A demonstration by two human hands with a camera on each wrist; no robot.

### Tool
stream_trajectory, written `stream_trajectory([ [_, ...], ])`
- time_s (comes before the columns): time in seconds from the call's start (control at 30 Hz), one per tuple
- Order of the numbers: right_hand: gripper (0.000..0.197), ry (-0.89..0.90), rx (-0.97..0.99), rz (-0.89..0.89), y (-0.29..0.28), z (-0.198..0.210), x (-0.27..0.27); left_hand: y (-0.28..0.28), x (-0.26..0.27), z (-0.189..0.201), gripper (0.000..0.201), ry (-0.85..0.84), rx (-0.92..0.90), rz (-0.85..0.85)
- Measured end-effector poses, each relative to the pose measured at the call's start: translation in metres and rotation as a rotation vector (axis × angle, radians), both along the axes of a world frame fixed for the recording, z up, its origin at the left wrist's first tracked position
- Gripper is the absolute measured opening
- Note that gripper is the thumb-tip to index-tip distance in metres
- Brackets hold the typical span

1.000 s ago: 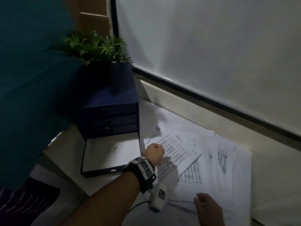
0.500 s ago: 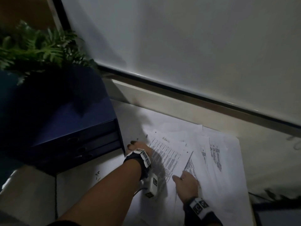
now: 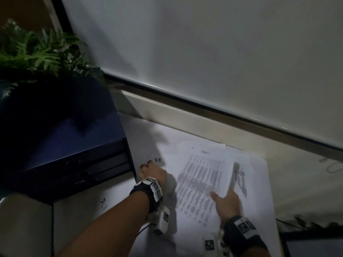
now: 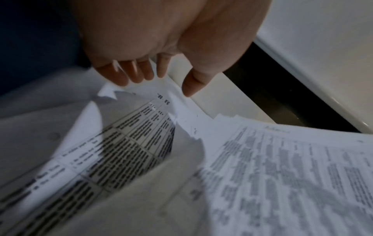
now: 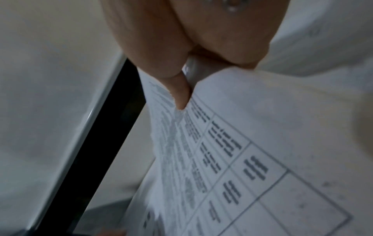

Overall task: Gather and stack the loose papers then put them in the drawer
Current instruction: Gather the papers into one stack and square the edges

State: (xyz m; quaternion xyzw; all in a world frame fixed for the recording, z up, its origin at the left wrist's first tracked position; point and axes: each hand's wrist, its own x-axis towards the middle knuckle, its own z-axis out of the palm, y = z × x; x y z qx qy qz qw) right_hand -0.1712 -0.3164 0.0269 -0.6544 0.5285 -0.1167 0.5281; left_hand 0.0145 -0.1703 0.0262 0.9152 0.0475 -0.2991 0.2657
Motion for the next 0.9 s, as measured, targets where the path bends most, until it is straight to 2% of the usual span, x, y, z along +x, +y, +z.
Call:
stream_trajectory([
  [0.07,0.037,-0.066,0.011,0.017,-0.025,0.010,-0.017,0.001,-0.005,-0.001,0.066,-0.082,-0.125,0.004],
  [0.1,0.041,-0.104,0.034,0.024,-0.036,0.014,-0.022,0.000,-0.008,0.000,0.068,-0.059,-0.258,0.023],
  [0.2,0.043,-0.263,0.208,0.048,-0.055,0.021,-0.030,-0.002,-0.027,0.009,0.067,0.166,-0.637,0.017],
  [0.27,0.042,-0.332,0.322,0.137,-0.059,0.024,-0.029,-0.002,-0.035,0.014,0.074,0.333,-0.743,0.021],
  [0.3,0.042,-0.352,0.375,0.183,-0.059,0.024,-0.028,-0.001,-0.039,0.018,0.070,0.394,-0.773,0.012],
  [0.33,0.041,-0.373,0.430,0.210,-0.059,0.023,-0.026,0.000,-0.041,0.018,0.057,0.423,-0.803,-0.007],
  [0.4,0.033,-0.325,0.428,0.218,-0.056,0.018,-0.018,0.003,-0.043,0.021,0.025,0.360,-0.784,-0.017],
  [0.43,0.028,-0.254,0.355,0.202,-0.055,0.016,-0.015,0.004,-0.042,0.024,0.018,0.281,-0.724,-0.003],
  [0.5,0.029,-0.020,0.082,0.131,-0.058,0.009,-0.011,0.010,-0.034,0.020,0.024,0.087,-0.570,0.056],
  [0.57,0.036,0.171,-0.161,0.084,-0.062,0.005,-0.015,0.020,-0.025,0.023,0.017,-0.081,-0.446,0.113],
  [0.63,0.049,0.265,-0.216,0.109,-0.060,0.003,-0.019,0.034,-0.022,0.027,0.017,-0.183,-0.362,0.101],
  [0.8,0.098,0.648,-0.324,0.403,-0.034,-0.007,-0.007,0.050,-0.024,0.038,0.014,-0.282,-0.299,0.079],
  [0.9,0.110,0.752,-0.342,0.428,-0.026,-0.006,0.004,0.053,-0.023,0.040,0.011,-0.290,-0.296,0.051],
])
